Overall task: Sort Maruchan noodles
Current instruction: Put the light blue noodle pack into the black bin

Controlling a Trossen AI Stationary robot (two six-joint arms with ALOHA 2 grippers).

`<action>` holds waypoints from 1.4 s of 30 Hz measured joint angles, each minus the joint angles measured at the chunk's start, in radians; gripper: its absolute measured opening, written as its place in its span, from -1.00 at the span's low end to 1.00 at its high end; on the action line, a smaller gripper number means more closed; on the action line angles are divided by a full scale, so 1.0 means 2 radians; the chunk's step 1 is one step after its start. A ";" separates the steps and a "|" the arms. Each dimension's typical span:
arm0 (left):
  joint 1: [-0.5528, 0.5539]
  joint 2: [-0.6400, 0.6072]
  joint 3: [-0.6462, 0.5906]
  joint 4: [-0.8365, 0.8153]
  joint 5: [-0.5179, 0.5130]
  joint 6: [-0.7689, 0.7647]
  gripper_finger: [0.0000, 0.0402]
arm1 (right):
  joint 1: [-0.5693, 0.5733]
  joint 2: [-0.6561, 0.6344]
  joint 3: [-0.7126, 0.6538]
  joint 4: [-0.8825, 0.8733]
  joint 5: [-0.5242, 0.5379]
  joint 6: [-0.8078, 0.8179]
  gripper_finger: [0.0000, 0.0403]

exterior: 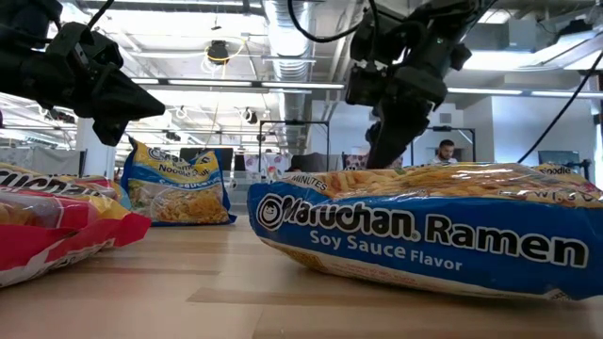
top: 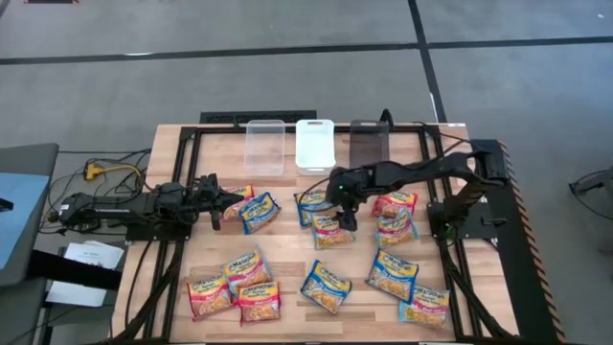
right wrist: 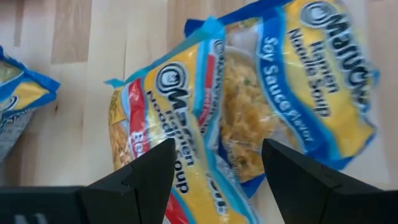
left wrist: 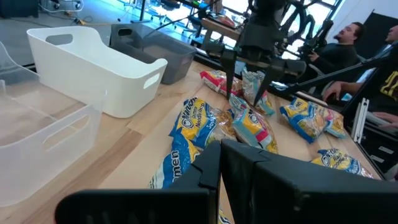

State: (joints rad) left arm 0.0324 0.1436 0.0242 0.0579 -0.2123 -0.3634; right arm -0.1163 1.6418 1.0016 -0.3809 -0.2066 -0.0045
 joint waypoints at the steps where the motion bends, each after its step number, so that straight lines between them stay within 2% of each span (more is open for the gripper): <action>1: 0.000 0.000 0.000 0.000 0.000 0.000 -1.00 | 0.002 0.001 0.000 -0.003 0.000 0.000 0.32; 9: 0.000 0.000 0.000 0.000 0.000 0.000 -1.00 | 0.016 0.000 0.000 -0.003 0.039 -0.002 0.32; 19: 0.000 0.000 0.000 0.000 0.000 0.000 -1.00 | 0.026 0.000 0.000 -0.004 0.039 -0.002 0.32; 23: 0.000 0.000 0.000 0.000 0.000 0.000 -1.00 | 0.030 0.017 -0.001 -0.004 0.054 0.001 0.32; 33: 0.000 0.000 0.000 -0.011 -0.001 0.000 -1.00 | 0.032 0.048 0.001 0.006 0.053 0.017 0.30; 37: 0.000 0.000 0.000 -0.011 -0.001 0.000 -1.00 | 0.032 0.048 0.001 0.003 0.052 0.030 0.13; 42: 0.000 0.000 0.000 -0.011 -0.001 0.000 -1.00 | 0.033 0.048 0.000 -0.003 0.050 0.036 -0.28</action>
State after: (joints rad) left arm 0.0322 0.1440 0.0242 0.0349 -0.2138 -0.3630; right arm -0.0509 1.7382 1.0024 -0.3874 -0.1069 0.0672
